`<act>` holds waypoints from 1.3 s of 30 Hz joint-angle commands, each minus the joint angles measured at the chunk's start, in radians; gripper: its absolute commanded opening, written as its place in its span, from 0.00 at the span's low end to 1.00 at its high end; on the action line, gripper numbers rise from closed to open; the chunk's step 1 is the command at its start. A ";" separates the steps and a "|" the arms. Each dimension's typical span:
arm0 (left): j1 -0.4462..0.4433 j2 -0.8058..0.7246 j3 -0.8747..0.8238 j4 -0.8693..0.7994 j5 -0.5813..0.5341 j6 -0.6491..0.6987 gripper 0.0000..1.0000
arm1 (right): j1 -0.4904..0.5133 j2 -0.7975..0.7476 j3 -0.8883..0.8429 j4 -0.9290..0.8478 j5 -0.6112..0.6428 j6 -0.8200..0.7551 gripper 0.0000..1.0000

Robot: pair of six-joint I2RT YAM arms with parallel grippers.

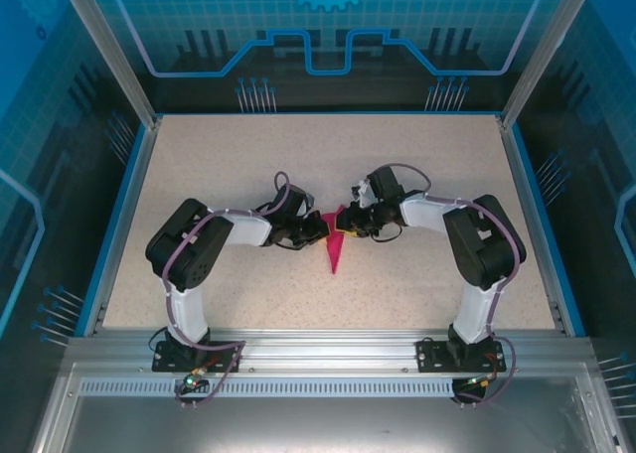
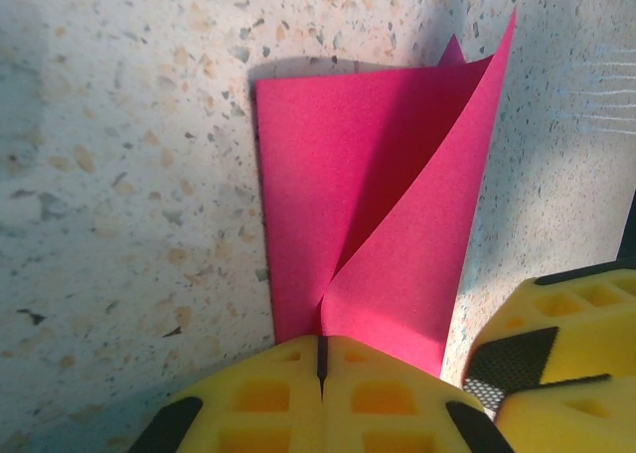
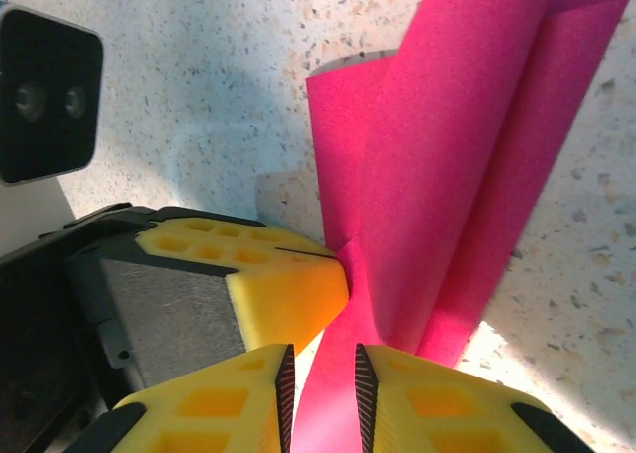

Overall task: Fold a paper plane with a square sheet of paper (fold left side to right side)
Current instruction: Fold the wing for the fifth time at the center of the table.

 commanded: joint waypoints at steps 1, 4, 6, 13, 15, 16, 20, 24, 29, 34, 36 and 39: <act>0.009 0.034 0.001 -0.085 -0.064 0.022 0.00 | 0.006 0.028 0.021 0.006 -0.029 0.001 0.25; 0.007 0.034 0.002 -0.089 -0.067 0.024 0.00 | 0.005 0.034 0.025 0.006 -0.029 0.000 0.25; 0.008 0.034 0.001 -0.095 -0.073 0.023 0.00 | 0.006 0.038 0.029 0.004 -0.026 0.000 0.25; 0.008 0.031 0.003 -0.122 -0.097 0.025 0.00 | 0.005 0.059 0.050 -0.044 0.012 -0.022 0.26; 0.009 0.031 0.003 -0.131 -0.104 0.024 0.00 | 0.005 0.069 0.054 -0.050 0.018 -0.022 0.25; 0.007 0.032 0.003 -0.133 -0.105 0.026 0.00 | 0.006 0.072 0.054 -0.051 0.022 -0.023 0.25; 0.007 0.033 0.003 -0.151 -0.122 0.024 0.00 | 0.007 0.088 0.059 -0.063 0.031 -0.028 0.25; 0.009 0.036 0.001 -0.157 -0.128 0.023 0.00 | 0.006 0.097 0.056 -0.064 0.037 -0.030 0.26; 0.008 0.039 0.001 -0.164 -0.137 0.020 0.00 | 0.004 0.103 0.060 -0.080 0.040 -0.039 0.26; 0.008 0.037 -0.001 -0.157 -0.129 0.023 0.00 | -0.010 0.000 0.034 -0.057 0.015 -0.044 0.26; 0.008 0.036 -0.002 -0.152 -0.128 0.024 0.00 | -0.014 -0.050 0.018 -0.056 -0.005 -0.043 0.27; 0.006 0.034 -0.003 -0.147 -0.125 0.023 0.00 | -0.002 -0.112 -0.009 -0.091 -0.027 -0.034 0.26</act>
